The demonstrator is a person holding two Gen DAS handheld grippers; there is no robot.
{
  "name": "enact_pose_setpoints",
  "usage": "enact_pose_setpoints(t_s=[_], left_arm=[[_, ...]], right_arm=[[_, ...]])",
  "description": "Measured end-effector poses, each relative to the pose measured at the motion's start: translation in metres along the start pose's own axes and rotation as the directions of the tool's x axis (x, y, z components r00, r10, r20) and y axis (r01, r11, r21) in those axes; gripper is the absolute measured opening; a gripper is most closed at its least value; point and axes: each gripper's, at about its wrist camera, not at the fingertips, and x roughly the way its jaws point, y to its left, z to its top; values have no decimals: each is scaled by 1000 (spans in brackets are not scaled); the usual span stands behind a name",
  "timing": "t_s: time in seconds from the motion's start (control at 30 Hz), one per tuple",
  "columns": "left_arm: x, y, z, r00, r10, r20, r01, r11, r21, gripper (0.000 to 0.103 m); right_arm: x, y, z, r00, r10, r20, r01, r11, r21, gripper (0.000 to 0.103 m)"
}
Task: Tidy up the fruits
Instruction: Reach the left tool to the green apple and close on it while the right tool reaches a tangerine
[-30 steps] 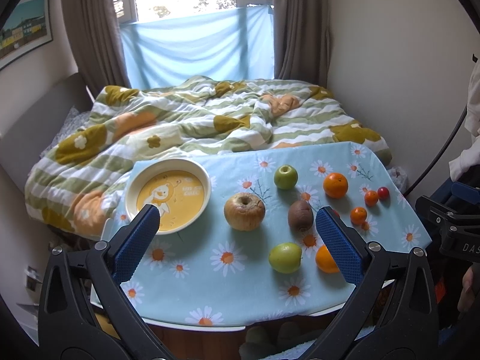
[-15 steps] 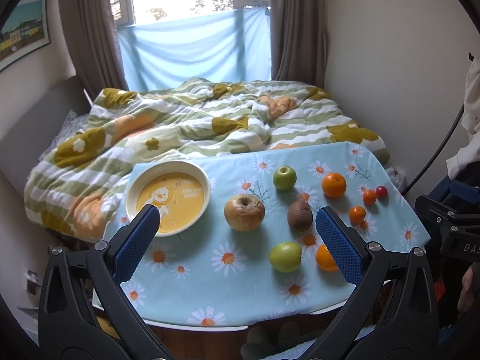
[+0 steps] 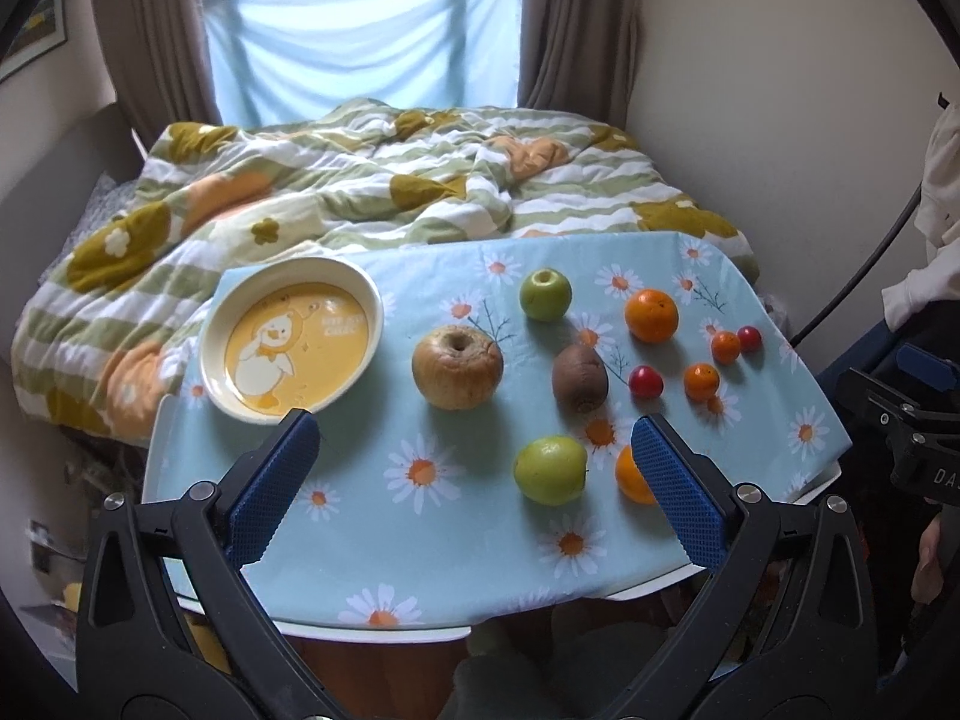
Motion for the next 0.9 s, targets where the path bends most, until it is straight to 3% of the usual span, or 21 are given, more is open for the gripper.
enact_pose_setpoints(t_s=[0.33, 0.6, 0.7, 0.77, 0.9], left_arm=[[61, -28, -29, 995, 29, -100, -38, 995, -91, 103], [111, -38, -55, 986, 40, -161, -66, 985, -157, 101], [124, -38, -62, 985, 37, -170, -65, 984, -165, 98], [132, -39, -65, 983, 28, -180, -60, 983, -171, 87], [142, -39, -69, 982, 5, -188, -41, 981, -191, 82]], right_arm=[[61, -22, -18, 991, 112, -75, -119, 988, -99, 103], [117, -38, -32, 975, 153, -161, -178, 972, -154, 103], [134, -41, -37, 967, 168, -191, -199, 967, -160, 97], [143, -43, -39, 962, 181, -205, -216, 963, -163, 90], [158, -40, -40, 952, 201, -232, -243, 955, -170, 82]])
